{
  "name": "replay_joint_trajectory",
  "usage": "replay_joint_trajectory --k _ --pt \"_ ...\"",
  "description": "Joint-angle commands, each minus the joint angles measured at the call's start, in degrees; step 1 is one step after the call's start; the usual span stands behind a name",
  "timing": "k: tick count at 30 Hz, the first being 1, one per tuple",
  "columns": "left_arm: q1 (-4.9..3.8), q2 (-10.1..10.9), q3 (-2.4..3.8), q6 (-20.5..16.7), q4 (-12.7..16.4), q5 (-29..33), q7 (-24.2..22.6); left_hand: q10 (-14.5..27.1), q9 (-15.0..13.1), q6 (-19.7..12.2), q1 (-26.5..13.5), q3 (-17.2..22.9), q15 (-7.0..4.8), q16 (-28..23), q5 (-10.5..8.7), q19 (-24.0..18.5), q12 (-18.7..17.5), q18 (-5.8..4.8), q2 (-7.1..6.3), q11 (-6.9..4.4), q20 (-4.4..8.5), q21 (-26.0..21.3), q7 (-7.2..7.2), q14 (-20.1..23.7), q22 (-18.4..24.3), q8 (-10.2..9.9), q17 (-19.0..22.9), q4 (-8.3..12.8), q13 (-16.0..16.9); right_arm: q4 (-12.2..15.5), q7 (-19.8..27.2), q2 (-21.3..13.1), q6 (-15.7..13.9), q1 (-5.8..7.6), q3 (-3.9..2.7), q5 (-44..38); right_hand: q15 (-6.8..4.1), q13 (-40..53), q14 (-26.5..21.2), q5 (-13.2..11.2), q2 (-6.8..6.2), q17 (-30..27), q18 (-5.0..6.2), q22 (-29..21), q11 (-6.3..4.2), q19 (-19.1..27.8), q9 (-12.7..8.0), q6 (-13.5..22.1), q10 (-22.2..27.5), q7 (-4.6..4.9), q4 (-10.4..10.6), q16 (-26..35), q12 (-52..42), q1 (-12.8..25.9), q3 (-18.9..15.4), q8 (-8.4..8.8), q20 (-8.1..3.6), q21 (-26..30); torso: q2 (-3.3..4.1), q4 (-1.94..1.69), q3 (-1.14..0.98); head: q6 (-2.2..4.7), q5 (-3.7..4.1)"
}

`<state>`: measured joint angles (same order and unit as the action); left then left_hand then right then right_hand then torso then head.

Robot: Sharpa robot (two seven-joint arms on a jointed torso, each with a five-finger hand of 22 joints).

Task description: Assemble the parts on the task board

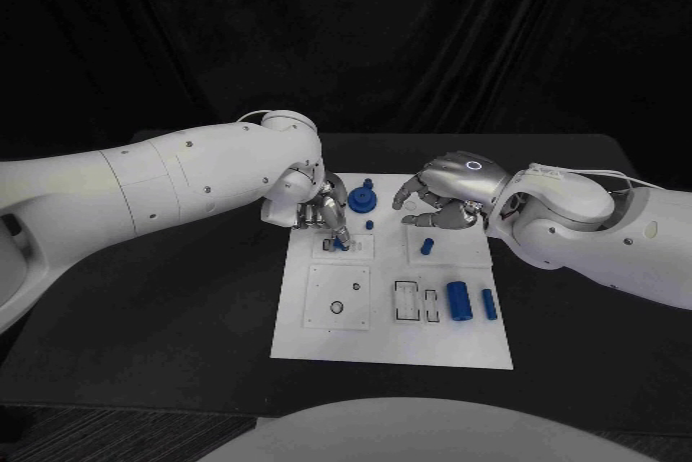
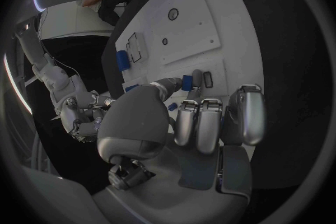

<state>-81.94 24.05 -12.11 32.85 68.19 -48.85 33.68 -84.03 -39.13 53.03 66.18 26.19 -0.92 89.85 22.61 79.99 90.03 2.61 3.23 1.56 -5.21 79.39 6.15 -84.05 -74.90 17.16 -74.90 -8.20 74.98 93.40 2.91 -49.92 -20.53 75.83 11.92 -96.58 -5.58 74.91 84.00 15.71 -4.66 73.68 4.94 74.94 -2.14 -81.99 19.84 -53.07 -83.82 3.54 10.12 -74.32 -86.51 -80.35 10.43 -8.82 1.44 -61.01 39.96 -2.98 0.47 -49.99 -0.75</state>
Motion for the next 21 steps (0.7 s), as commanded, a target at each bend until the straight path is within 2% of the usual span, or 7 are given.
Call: replay_joint_trajectory --k 1,8,13,21 --pt "0.31 -0.3 0.0 0.0 -0.3 0.2 -1.0 -6.0 0.0 1.3 -0.4 0.6 -0.37 0.2 -0.56 0.2 0.0 0.52 0.21 -0.37 0.03 0.0 -1.12 -5.9 -10.9 -0.3 -15.1 0.8 15.0 0.0 -0.9 0.0 0.3 -0.13 -0.03 0.1 0.45 8.1 2.0 -0.2 0.39 -0.1 0.46 7.7 0.4 0.4 0.0 -0.5 -1.5 0.04 0.2 0.2 0.3 -0.2 0.1 0.32 -0.14 0.4 0.0 -0.01 -0.03 -0.01 0.08" --pt "0.61 -0.5 0.0 0.0 -0.9 0.2 -1.0 -6.0 -0.1 1.4 -1.2 0.6 -0.36 0.2 -1.78 0.2 0.0 0.55 0.44 -0.35 0.04 -0.2 -1.1 -5.9 -10.9 -0.7 -15.1 1.1 15.0 0.0 -0.9 0.1 0.6 -0.15 -0.03 0.1 0.45 8.1 2.0 -0.2 0.39 -0.1 0.46 7.7 0.4 0.4 0.0 -0.5 -1.5 0.04 0.2 0.2 0.3 -0.2 0.1 0.32 -0.14 0.4 -0.01 -0.01 -0.03 -0.01 0.13" --pt "0.9 -0.6 0.0 0.2 -1.2 0.2 -0.9 -6.0 -0.1 1.4 -1.3 0.6 -0.35 0.2 -1.89 0.1 0.0 0.57 0.45 -0.36 0.04 -0.3 -1.11 -5.9 -10.8 -0.8 -15.1 1.2 15.0 -0.1 -1.0 0.1 1.0 -0.24 -0.03 0.1 0.46 8.1 2.0 -0.3 0.43 -0.1 0.49 7.7 0.41 0.5 0.0 -0.5 -1.4 0.06 0.3 0.3 0.3 -0.2 0.2 0.33 -0.13 0.5 -0.06 0.09 -0.02 -0.01 -0.05" --pt "1.26 -0.5 0.0 0.4 -1.3 0.2 -0.7 -6.0 -0.1 1.4 -1.3 0.7 -0.35 0.2 -2.0 0.0 0.0 0.6 0.47 -0.36 0.04 -0.4 -1.12 -5.9 -10.8 -0.8 -15.1 1.2 15.0 -0.2 -1.2 0.2 1.8 -0.39 -0.03 0.1 0.47 8.0 2.0 -0.3 0.47 -0.3 0.52 7.7 0.42 0.5 0.0 -0.5 -1.4 0.09 0.3 0.4 0.3 -0.2 0.2 0.33 -0.13 0.7 -0.02 0.02 0.01 -0.01 -0.07"
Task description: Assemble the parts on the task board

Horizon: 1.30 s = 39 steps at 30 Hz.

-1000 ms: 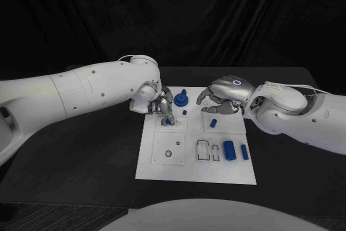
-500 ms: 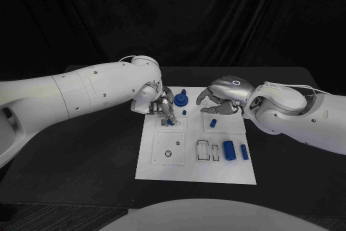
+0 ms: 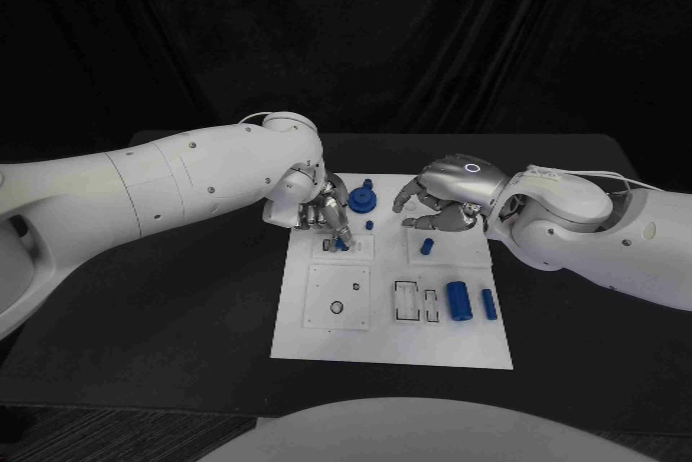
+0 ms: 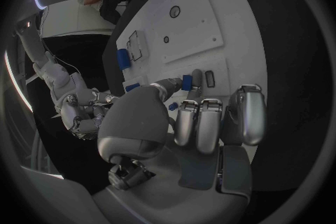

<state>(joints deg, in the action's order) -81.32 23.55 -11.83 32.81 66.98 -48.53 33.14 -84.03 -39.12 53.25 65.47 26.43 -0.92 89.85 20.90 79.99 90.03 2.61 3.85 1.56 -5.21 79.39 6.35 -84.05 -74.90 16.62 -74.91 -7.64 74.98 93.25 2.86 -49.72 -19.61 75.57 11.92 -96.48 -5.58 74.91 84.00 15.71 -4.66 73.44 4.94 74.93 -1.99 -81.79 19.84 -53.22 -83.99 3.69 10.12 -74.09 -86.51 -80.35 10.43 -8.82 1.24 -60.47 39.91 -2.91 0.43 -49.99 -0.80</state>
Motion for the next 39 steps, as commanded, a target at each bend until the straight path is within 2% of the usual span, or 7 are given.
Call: replay_joint_trajectory --k 1,4,8,13,22,30,39 --pt "0.66 0.0 -0.27 0.4 -0.1 -0.2 -0.2 -6.0 -0.1 1.2 -0.6 0.4 -0.35 0.2 -0.29 0.0 0.0 0.6 -0.15 -0.36 0.04 -0.4 -1.31 -5.9 -10.8 -0.3 -15.1 0.7 15.0 0.0 -1.2 0.1 0.9 -0.14 -0.03 0.0 0.48 8.0 2.0 -0.4 0.49 -0.1 0.53 7.6 0.29 0.4 0.0 -0.4 -1.2 -0.04 0.3 0.2 0.4 -0.2 0.2 0.33 0.08 0.3 0.03 -0.04 0.04 -0.01 -0.02" --pt "0.74 0.0 -0.27 0.5 -0.2 -0.2 -0.2 -6.0 -0.1 1.1 -0.7 0.4 -0.35 0.2 -0.51 0.0 0.0 0.61 -0.17 -0.35 0.04 -0.4 -1.3 -5.9 -10.8 -0.4 -15.1 0.8 15.0 -0.1 -1.2 0.1 1.1 -0.18 -0.03 0.0 0.48 8.0 2.0 -0.4 0.49 -0.1 0.53 7.6 0.29 0.4 0.0 -0.4 -1.2 -0.04 0.3 0.2 0.4 -0.2 0.2 0.33 0.08 0.3 0.06 -0.03 0.02 -0.01 -0.07" --pt "0.8 0.0 -0.27 0.6 -0.1 -0.2 -0.2 -6.0 -0.2 1.3 -2.2 -0.3 -0.27 0.2 -4.66 -0.2 0.0 0.65 -0.31 -0.28 -0.05 -0.8 -1.29 -5.9 -10.7 -1.1 -15.1 1.2 15.0 -0.1 -1.3 0.1 1.3 -0.21 -0.03 0.0 0.49 7.9 2.0 -0.5 0.5 -0.2 0.57 7.6 0.3 0.4 0.0 -0.4 -1.1 -0.03 0.3 0.3 0.4 -0.2 0.2 0.34 0.08 0.5 0.04 -0.06 0.02 -0.01 -0.07" --pt "0.88 0.1 -0.27 0.8 0.0 -0.2 -0.1 -6.0 -0.3 1.6 -3.8 -1.8 -0.23 0.2 -8.31 -0.4 0.0 0.7 -0.63 -0.22 -0.12 -1.1 -1.28 -5.9 -10.6 -1.9 -15.1 1.2 15.0 -0.1 -1.3 0.2 1.6 -0.25 -0.03 0.0 0.5 7.8 1.9 -0.5 0.51 -0.3 0.61 7.5 0.31 0.5 0.0 -0.4 -1.1 -0.02 0.3 0.4 0.5 -0.2 0.2 0.35 0.09 0.8 0.04 -0.03 0.02 -0.01 -0.19" --pt "0.97 0.2 -0.28 0.9 -0.1 -0.2 0.2 -5.3 0.0 1.9 -6.0 -5.1 -0.03 0.2 -11.87 -0.8 -0.5 0.87 -0.83 -0.02 -0.24 -1.9 -1.08 -5.9 -10.4 -3.6 -15.1 0.2 14.6 -0.2 -1.4 0.3 1.9 -0.36 -0.03 0.0 0.53 7.6 1.9 -0.6 0.53 -0.4 0.64 7.5 0.33 0.6 0.0 -0.4 -0.9 -0.01 0.2 0.6 0.6 -0.4 0.3 0.39 0.11 1.0 0.01 -0.04 0.03 -0.01 -0.24" --pt "1.04 0.3 -0.28 0.9 -0.3 -0.2 0.4 -5.3 0.2 2.5 -8.1 -7.2 0.1 0.2 -13.72 -0.9 -0.6 0.9 -0.33 0.14 -0.37 -2.2 -0.92 -5.9 -10.4 -4.7 -15.1 -1.4 14.5 -0.2 -1.4 0.3 2.0 -0.44 -0.03 0.0 0.54 7.6 1.8 -0.6 0.53 -0.5 0.67 7.4 0.34 0.6 0.0 -0.4 -0.9 -0.01 0.2 0.6 0.6 -0.4 0.3 0.4 0.12 1.2 0.0 -0.07 0.03 -0.01 -0.26" --pt "1.06 0.3 -0.28 0.8 -0.4 -0.2 0.5 -5.3 0.1 3.5 -9.7 -8.4 0.09 0.2 -13.92 -0.8 -0.6 0.89 0.52 0.07 -0.39 -2.1 -1.08 -5.9 -10.4 -4.9 -15.1 -2.8 14.5 -0.3 -1.4 0.3 2.2 -0.5 -0.03 0.0 0.55 7.5 1.8 -0.6 0.53 -0.5 0.68 7.4 0.35 0.6 0.0 -0.4 -0.9 0.01 0.2 0.7 0.6 -0.4 0.3 0.41 0.13 1.3 0.02 -0.07 0.03 -0.01 -0.32"
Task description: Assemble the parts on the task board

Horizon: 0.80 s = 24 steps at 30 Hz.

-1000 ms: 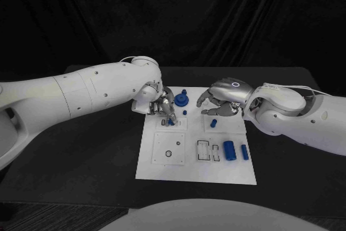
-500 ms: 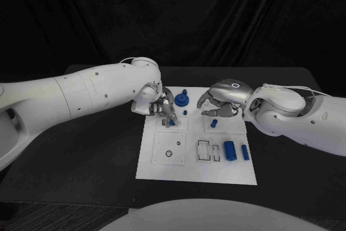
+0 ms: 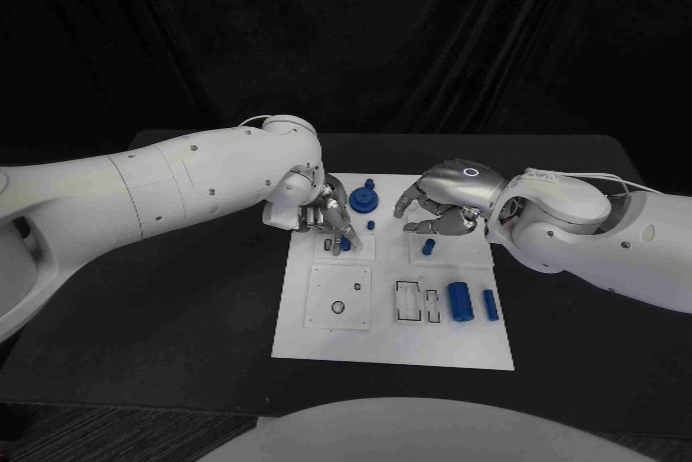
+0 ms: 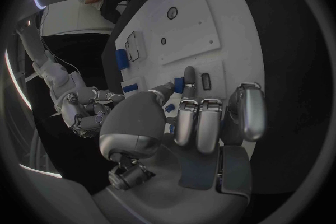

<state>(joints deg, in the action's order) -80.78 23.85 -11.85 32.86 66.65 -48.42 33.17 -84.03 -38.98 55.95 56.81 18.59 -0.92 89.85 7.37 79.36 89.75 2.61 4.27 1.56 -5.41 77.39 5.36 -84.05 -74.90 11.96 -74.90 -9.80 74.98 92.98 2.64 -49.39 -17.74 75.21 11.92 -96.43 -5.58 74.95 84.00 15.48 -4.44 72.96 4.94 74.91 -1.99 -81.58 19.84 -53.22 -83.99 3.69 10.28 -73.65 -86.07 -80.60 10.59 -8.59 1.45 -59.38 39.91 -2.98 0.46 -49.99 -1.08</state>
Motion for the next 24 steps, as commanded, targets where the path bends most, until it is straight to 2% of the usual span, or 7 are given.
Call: replay_joint_trajectory --k 1,10,13,24 --pt "0.53 0.0 -0.27 0.8 -0.1 -0.3 0.5 -5.3 -0.1 0.9 -1.3 -0.7 0.08 0.2 -0.45 -0.2 -0.3 0.89 0.17 0.05 -0.18 -0.2 -0.1 -5.9 -10.4 -0.3 -15.1 -0.8 14.6 -0.1 -1.2 0.0 0.4 -0.15 -0.03 -0.1 0.57 7.4 1.8 -0.3 0.35 -0.2 0.7 7.4 0.37 0.5 0.0 -0.4 -0.8 0.03 0.0 0.4 0.2 -0.2 0.2 0.2 -0.07 0.3 0.04 -0.01 0.0 -0.01 -0.08" --pt "0.54 0.1 -0.27 0.5 -0.3 -0.3 0.3 -5.3 -0.1 1.2 -2.1 -1.2 0.04 0.2 -0.64 -0.1 -0.3 0.89 0.69 0.01 -0.15 -0.2 -0.15 -5.9 -10.5 -0.5 -15.1 -1.7 14.6 -0.2 -1.2 0.0 0.4 -0.2 -0.03 -0.1 0.59 7.3 1.8 -0.2 0.43 -0.2 0.72 7.3 0.39 0.5 0.0 -0.4 -0.8 0.04 0.0 0.4 0.3 -0.3 0.3 0.22 -0.05 0.5 0.05 0.02 0.0 -0.01 -0.12" --pt "0.54 0.0 -0.27 -0.1 -0.3 -0.3 0.0 -5.4 -0.4 2.2 -2.5 -1.6 -0.08 0.2 -0.7 0.1 -0.2 0.85 0.93 -0.16 -0.08 0.0 -0.43 -5.9 -10.5 -0.3 -15.1 -2.0 14.7 -0.3 -1.2 0.0 0.4 -0.2 -0.03 -0.1 0.59 7.3 1.8 -0.2 0.43 -0.2 0.72 7.3 0.39 0.5 0.0 -0.4 -0.8 0.04 0.0 0.4 0.3 -0.3 0.3 0.22 -0.05 0.5 0.06 -0.01 -0.01 -0.01 -0.11" --pt "0.54 0.1 -0.27 -1.2 -0.1 -0.3 -0.3 -5.7 -1.2 3.9 -3.0 -2.5 -0.47 0.2 -0.8 0.6 0.0 0.75 0.85 -0.64 0.24 0.4 -1.0 -5.9 -10.7 0.3 -15.1 -2.4 14.8 -0.2 -1.3 -0.1 0.4 -0.21 -0.03 -0.1 0.6 7.2 1.7 -0.2 0.45 -0.3 0.73 7.3 0.4 0.5 0.0 -0.4 -0.7 0.06 0.0 0.5 0.3 -0.4 0.3 0.24 -0.04 0.5 0.06 -0.02 -0.03 -0.01 -0.17"
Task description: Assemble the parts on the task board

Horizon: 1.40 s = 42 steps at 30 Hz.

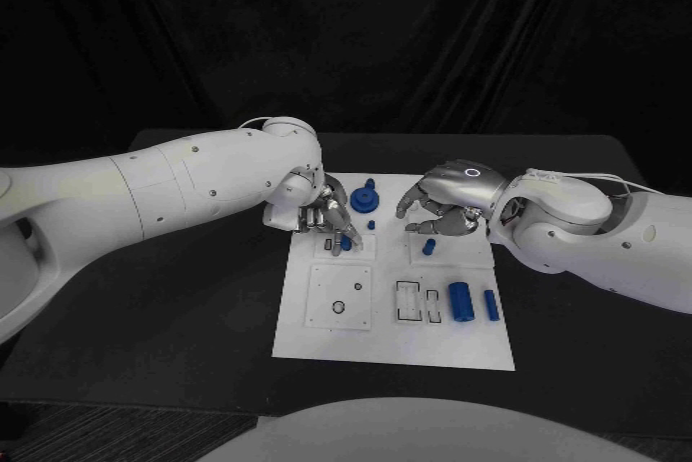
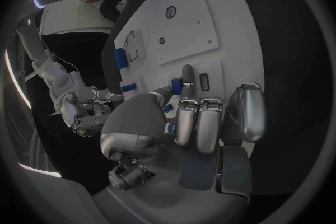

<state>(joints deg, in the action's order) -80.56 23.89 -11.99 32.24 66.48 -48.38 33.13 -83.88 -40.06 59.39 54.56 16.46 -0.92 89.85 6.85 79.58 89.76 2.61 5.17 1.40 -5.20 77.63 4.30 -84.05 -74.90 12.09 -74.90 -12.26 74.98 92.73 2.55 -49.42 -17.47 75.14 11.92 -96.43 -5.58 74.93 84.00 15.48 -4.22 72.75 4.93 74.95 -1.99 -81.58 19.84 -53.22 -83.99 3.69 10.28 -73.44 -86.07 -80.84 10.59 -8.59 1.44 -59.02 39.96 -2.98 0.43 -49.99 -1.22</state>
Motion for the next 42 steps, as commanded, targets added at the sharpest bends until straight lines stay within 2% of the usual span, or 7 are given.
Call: replay_joint_trajectory --k 1,27,31,32,34,39,42 --pt "0.32 0.1 -0.12 -0.7 0.1 -0.3 -0.2 -5.9 -0.1 0.4 -0.7 -0.4 -0.47 0.2 -0.28 0.3 0.0 0.74 -0.04 -0.47 0.03 0.2 0.05 -5.9 -10.7 0.2 -15.1 0.0 14.8 0.0 -1.2 -0.1 0.1 -0.14 -0.03 -0.1 0.59 7.3 1.7 -0.2 0.23 0.0 0.74 7.3 0.4 0.5 0.0 -0.4 -0.7 0.06 0.0 0.3 0.3 -0.1 0.3 0.24 -0.04 0.2 0.0 0.0 0.01 -0.01 -0.04" --pt "0.31 0.5 -0.11 -1.2 0.3 -0.3 -0.2 -6.1 -2.3 1.1 0.7 -1.0 -1.11 0.2 1.23 0.7 0.2 0.67 -0.88 -1.13 0.65 0.4 -0.63 -5.9 -10.8 1.0 -15.1 1.5 15.0 -0.1 -1.2 -0.1 0.1 -0.14 -0.03 -0.1 0.62 7.0 1.6 -0.2 0.25 -0.3 0.83 7.1 0.43 0.7 0.0 -0.4 -0.5 0.1 -0.1 0.6 0.5 -0.2 0.3 0.26 -0.02 0.8 -0.02 0.04 0.0 -0.01 -0.04" --pt "0.31 0.6 -0.11 -2.0 0.4 -0.3 -0.6 -6.1 -3.5 0.7 -1.9 -3.8 -1.05 0.2 -1.49 0.8 0.2 0.63 -1.72 -0.97 0.7 0.4 -0.36 -5.9 -10.8 0.7 -15.1 -0.9 15.0 -0.1 -1.3 -0.1 0.0 -0.14 -0.03 -0.1 0.62 7.0 1.6 -0.2 0.25 -0.3 0.83 7.1 0.43 0.7 0.0 -0.4 -0.5 0.1 -0.1 0.6 0.5 -0.2 0.3 0.26 -0.02 0.8 -0.01 0.05 0.02 -0.01 -0.05" --pt "0.31 0.7 -0.11 -2.2 0.5 -0.3 -0.8 -6.1 -3.9 0.7 -2.4 -4.7 -1.04 0.2 -2.9 0.9 0.2 0.61 -1.84 -0.97 0.69 0.5 -0.34 -5.9 -10.8 0.7 -15.1 -1.5 15.0 -0.1 -1.3 -0.1 0.0 -0.14 -0.03 -0.1 0.62 7.0 1.6 -0.2 0.25 -0.3 0.83 7.1 0.43 0.7 0.0 -0.4 -0.5 0.1 -0.1 0.6 0.5 -0.2 0.3 0.26 -0.02 0.8 -0.01 0.04 0.02 -0.01 -0.02" --pt "0.3 0.9 -0.11 -2.9 0.8 -0.3 -1.0 -6.1 -4.4 0.7 -3.2 -6.3 -1.03 0.2 -3.8 1.1 0.2 0.57 -2.27 -0.96 0.7 0.6 -0.32 -5.9 -10.9 0.6 -15.1 -2.5 15.0 -0.1 -1.4 -0.2 0.0 -0.14 -0.03 -0.1 0.62 7.0 1.6 -0.2 0.25 -0.3 0.83 7.1 0.43 0.7 0.0 -0.4 -0.5 0.1 -0.1 0.6 0.5 -0.2 0.3 0.26 -0.02 0.8 -0.04 0.01 0.02 -0.01 0.07" --pt "0.09 2.2 -0.1 -4.9 2.5 -0.3 -1.4 -6.1 -5.3 1.2 -5.0 -9.8 -1.25 0.2 -4.13 1.6 0.2 0.43 -3.72 -1.15 0.89 1.2 -0.49 -5.9 -11.1 0.6 -15.1 -4.2 15.0 0.0 -1.5 -0.5 -0.4 -0.13 -0.03 -0.1 0.63 7.0 1.6 -0.2 0.24 -0.4 0.84 7.1 0.45 0.7 0.0 -0.4 -0.5 0.12 -0.1 0.7 0.5 -0.2 0.3 0.27 -0.01 0.8 -0.02 0.03 0.02 -0.01 0.01" --pt "-0.63 3.4 -0.1 -6.7 3.9 -0.3 -1.9 -6.1 -5.6 1.5 -4.9 -10.4 -1.37 0.2 -4.13 2.0 0.2 0.31 -3.81 -1.27 0.98 1.7 -0.63 -5.9 -11.2 0.8 -15.1 -4.2 15.0 0.0 -1.6 -0.7 -0.7 -0.13 -0.03 -0.1 0.64 6.9 1.6 -0.2 0.21 -0.4 0.86 7.1 0.46 0.8 0.0 -0.4 -0.4 0.14 0.0 0.7 0.6 -0.2 0.3 0.27 0.0 1.0 -0.03 0.0 0.04 -0.01 0.01"
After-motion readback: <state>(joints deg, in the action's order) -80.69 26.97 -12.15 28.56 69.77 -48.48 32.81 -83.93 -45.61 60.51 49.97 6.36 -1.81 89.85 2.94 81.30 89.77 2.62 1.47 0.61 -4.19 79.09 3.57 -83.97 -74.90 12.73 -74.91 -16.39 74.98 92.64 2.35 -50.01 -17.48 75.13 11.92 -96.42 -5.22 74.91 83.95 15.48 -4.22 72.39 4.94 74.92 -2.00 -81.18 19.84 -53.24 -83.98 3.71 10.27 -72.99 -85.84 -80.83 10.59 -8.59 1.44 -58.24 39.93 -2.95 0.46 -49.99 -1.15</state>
